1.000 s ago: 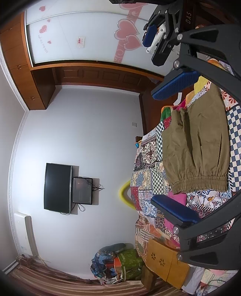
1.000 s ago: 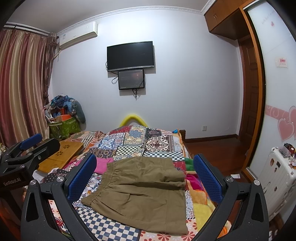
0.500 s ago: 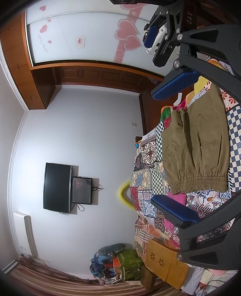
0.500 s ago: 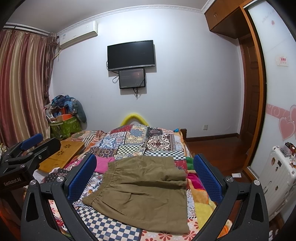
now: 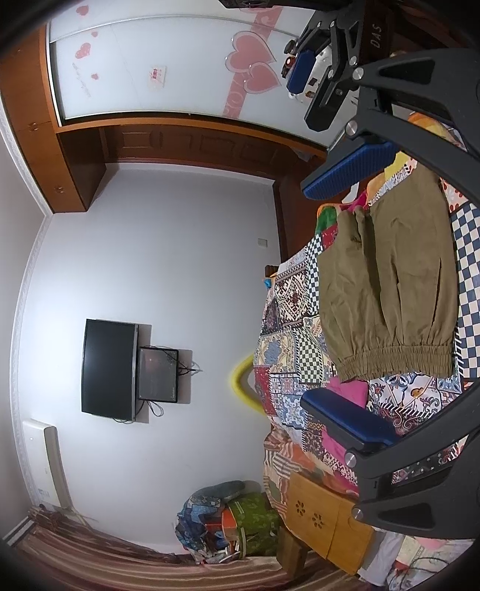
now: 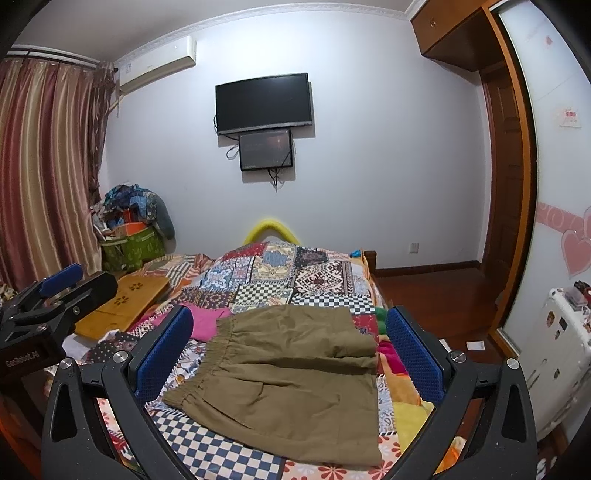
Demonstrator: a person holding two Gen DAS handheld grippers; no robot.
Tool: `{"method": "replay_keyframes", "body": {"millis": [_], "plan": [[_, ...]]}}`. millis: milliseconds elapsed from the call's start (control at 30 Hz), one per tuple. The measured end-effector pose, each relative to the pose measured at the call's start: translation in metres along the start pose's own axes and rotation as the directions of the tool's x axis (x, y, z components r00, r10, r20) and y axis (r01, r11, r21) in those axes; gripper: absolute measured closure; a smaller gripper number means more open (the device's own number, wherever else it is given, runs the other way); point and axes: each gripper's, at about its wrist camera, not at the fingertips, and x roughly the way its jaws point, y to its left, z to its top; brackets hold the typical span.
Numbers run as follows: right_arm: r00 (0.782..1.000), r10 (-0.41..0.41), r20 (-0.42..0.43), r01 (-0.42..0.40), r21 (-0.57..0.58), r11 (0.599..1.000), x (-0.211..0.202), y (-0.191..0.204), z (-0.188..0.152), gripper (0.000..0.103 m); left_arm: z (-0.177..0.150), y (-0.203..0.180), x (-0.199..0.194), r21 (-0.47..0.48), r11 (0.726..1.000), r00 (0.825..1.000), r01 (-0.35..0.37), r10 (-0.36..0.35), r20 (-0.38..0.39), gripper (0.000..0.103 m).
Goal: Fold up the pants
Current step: 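Lower the left gripper onto the waistband while the right gripper lowers onto the pant leg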
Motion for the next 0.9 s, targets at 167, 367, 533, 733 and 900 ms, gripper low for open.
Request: {"method": "replay_keyframes", "body": {"millis": [167,367,533,733,900], "plan": [[0.998,-0.042,-0.056,0.042,0.000,0.999,0.023,-0.014,-0.013,0.000,-0.011,0.012,0.032,0.019,1.000,0.997,-0.015,0.016,-0.074,0.000],[0.977,-0.087,-0.192,0.101,0.061,0.993,0.064,-0.052,-0.036,0.000,-0.038,0.037,0.095,0.003,0.999,0.966,-0.033,0.033,-0.256,0.000],[0.946,-0.117,-0.303,0.155,0.105,0.982,0.098,-0.080,-0.053,0.000,-0.067,0.062,0.152,0.009,0.997,0.912,-0.079,0.076,-0.403,0.000],[0.906,-0.158,-0.392,0.198,0.063,0.978,0.137,-0.102,-0.065,0.000,-0.091,0.090,0.204,0.008,0.996,0.882,-0.088,0.082,-0.463,0.000],[0.886,-0.172,-0.431,0.193,0.005,0.981,0.175,-0.119,-0.071,0.000,-0.103,0.115,0.253,-0.014,0.995,0.854,-0.102,0.080,-0.515,0.002]]}}
